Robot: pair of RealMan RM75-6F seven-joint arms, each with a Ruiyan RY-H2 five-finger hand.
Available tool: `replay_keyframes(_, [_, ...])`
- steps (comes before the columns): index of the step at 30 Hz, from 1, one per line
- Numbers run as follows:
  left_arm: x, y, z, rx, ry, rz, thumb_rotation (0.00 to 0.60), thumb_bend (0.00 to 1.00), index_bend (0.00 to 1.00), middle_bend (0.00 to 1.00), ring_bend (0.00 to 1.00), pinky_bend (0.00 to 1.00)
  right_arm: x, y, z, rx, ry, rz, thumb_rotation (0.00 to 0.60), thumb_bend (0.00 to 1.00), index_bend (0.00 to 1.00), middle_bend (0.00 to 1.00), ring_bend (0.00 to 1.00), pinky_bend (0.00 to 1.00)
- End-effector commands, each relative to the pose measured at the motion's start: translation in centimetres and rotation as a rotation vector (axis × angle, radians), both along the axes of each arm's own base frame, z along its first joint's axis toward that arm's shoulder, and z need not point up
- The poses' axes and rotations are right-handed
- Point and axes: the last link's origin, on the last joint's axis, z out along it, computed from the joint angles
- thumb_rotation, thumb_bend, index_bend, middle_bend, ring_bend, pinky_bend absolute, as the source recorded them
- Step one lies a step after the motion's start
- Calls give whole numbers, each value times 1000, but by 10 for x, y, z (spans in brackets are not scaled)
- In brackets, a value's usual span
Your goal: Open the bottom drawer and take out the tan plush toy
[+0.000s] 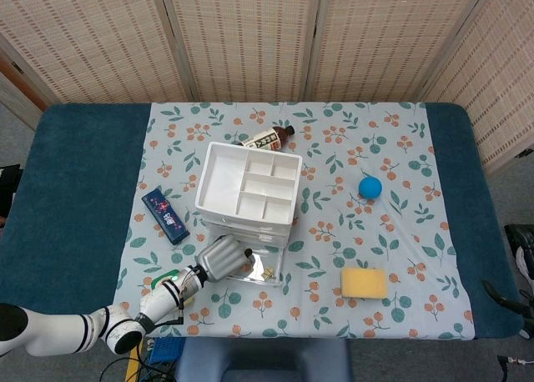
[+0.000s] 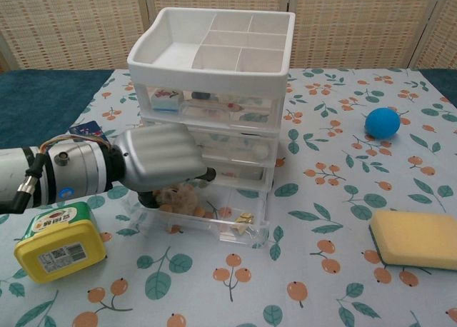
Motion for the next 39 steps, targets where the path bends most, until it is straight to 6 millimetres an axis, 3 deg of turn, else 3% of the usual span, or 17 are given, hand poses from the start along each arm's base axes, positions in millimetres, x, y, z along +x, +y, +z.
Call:
replay_keyframes(1, [-1, 0, 0, 0, 4, 5, 600, 144, 361, 984, 1000, 1000, 0, 0, 0, 0, 0, 0, 600, 226, 0, 73, 0, 0])
replay_keyframes(39, [-6, 5, -11, -14, -16, 35, 600, 201, 577, 986, 1000, 1000, -1, 4, 3, -16, -8, -17, 600, 219, 0, 74, 0, 0])
